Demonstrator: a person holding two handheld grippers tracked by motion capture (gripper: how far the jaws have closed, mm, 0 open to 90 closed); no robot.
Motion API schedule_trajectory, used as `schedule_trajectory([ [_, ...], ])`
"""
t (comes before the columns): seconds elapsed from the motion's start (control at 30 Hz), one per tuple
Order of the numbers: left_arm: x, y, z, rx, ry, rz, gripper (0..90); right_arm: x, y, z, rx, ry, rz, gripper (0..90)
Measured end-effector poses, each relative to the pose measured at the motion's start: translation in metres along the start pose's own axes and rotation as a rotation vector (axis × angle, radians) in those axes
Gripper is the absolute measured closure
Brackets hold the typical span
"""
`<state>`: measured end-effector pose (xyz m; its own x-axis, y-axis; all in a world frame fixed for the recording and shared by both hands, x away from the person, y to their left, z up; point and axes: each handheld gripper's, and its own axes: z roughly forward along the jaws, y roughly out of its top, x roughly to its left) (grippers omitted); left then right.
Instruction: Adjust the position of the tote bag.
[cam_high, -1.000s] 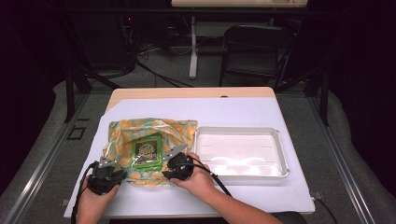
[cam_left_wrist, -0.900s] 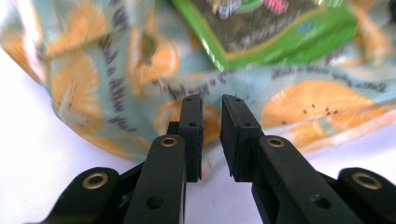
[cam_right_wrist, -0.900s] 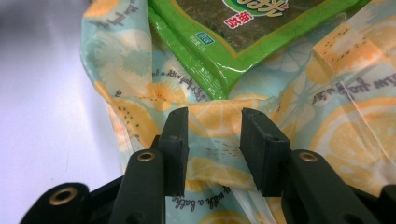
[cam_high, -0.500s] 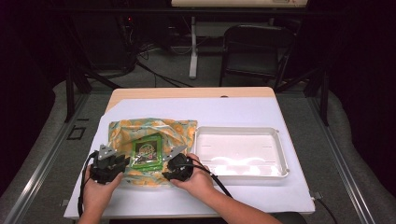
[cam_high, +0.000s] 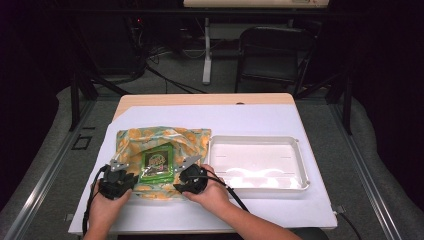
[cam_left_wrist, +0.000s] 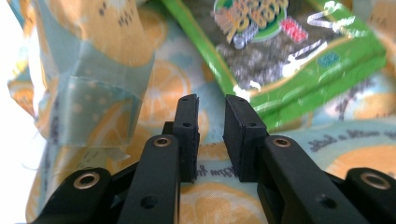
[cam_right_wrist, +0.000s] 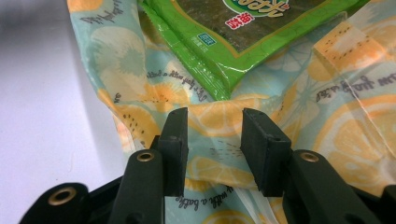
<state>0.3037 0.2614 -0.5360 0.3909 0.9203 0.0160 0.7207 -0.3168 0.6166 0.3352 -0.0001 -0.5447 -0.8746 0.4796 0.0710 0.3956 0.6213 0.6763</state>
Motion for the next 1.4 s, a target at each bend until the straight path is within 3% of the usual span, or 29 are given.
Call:
schedule_trajectory([
  [0.43,-0.001,-0.008,0.001,0.027,0.004,0.001,71.4,0.000,0.000,-0.002,-0.023,-0.012,0.007,57.3],
  [0.8,-0.001,-0.003,-0.011,-0.038,0.014,-0.019,62.3,-0.002,0.001,-0.007,-0.070,-0.007,0.020,55.9],
  [0.97,-0.002,0.007,-0.022,-0.096,0.020,-0.034,60.2,-0.002,0.003,-0.009,-0.072,-0.022,0.019,57.5],
  [1.03,-0.003,0.016,-0.029,-0.127,0.011,-0.033,59.6,-0.004,0.006,-0.011,-0.090,-0.023,0.048,56.2],
  [1.13,-0.004,0.022,-0.032,-0.143,0.008,-0.028,59.2,-0.007,0.011,-0.014,-0.099,-0.005,0.069,55.6],
  [1.4,-0.008,0.046,-0.031,-0.189,-0.024,-0.020,59.2,-0.005,0.020,-0.017,-0.117,-0.016,0.077,55.0],
])
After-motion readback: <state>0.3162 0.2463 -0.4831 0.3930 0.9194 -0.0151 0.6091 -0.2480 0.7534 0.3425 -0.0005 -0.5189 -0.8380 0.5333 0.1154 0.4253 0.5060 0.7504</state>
